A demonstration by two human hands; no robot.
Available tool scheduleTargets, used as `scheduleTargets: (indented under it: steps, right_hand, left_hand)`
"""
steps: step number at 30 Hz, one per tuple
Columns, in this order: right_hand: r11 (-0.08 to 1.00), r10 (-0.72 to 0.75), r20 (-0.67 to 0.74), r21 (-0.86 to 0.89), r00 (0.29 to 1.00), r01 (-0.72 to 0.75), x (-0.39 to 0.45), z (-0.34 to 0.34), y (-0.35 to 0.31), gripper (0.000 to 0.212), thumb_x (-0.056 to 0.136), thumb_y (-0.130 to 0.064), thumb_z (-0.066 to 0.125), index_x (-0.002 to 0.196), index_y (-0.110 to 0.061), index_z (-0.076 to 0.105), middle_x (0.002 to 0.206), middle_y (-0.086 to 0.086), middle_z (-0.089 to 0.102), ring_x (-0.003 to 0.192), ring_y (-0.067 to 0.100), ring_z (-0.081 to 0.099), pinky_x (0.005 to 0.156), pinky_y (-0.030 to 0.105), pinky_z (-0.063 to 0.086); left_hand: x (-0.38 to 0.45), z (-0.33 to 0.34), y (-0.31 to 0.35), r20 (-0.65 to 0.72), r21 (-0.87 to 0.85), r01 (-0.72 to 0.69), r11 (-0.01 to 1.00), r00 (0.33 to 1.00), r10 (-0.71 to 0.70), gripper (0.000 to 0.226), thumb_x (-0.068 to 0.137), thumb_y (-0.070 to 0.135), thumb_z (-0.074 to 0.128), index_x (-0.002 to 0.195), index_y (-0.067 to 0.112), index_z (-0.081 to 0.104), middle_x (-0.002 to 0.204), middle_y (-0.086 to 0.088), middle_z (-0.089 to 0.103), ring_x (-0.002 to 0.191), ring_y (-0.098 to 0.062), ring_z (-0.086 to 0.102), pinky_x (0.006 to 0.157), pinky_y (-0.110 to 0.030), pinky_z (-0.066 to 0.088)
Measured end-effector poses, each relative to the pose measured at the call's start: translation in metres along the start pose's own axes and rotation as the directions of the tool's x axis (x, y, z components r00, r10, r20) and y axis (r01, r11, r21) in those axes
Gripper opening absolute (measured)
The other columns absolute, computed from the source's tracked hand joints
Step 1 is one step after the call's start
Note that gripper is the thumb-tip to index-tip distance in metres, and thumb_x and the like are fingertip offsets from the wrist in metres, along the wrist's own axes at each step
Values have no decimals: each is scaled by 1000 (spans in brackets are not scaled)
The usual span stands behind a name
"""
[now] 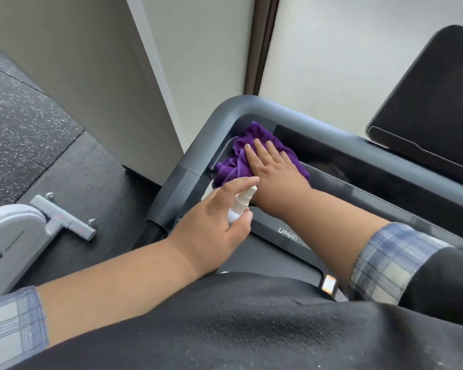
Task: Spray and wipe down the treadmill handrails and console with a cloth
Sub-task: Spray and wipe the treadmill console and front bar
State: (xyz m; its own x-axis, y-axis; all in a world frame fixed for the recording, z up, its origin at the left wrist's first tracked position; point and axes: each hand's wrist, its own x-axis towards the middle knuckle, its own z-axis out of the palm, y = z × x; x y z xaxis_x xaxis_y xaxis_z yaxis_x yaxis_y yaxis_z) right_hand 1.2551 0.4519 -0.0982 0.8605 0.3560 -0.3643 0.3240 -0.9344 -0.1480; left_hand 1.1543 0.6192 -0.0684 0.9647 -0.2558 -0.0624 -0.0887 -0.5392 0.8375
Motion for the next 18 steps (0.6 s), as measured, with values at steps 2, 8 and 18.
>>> scheduleTargets:
  steps: [2,8,18]
  right_hand:
    - [1000,20,-17,3,1000,-20,-22,4,14,94,88,-71,33,160,-24,-5,168,1,-12,154,23,-10,125,44,2]
    - [993,117,3,-30,993,-117,-49,14,26,100,89,-74,44,160,-23,-5,168,3,-12,154,25,-10,125,45,1]
    - [1000,-19,-15,-10,1000,19,25,-6,-28,93,92,-54,46,160,-15,-5,167,10,-12,153,32,-12,124,50,2]
  left_hand:
    - [3,0,-1,-18,-6,-1,1000,1000,0,49,92,34,52,136,52,37,104,18,56,88,-3,55,85,-22,45]
    - [6,-5,-13,-82,-35,58,998,995,-61,50,96,24,56,136,49,39,110,29,53,94,9,53,80,0,34]
    - [1,-2,-13,-61,-15,49,999,997,-50,49,94,33,52,135,52,33,125,15,55,111,-2,54,93,-16,43]
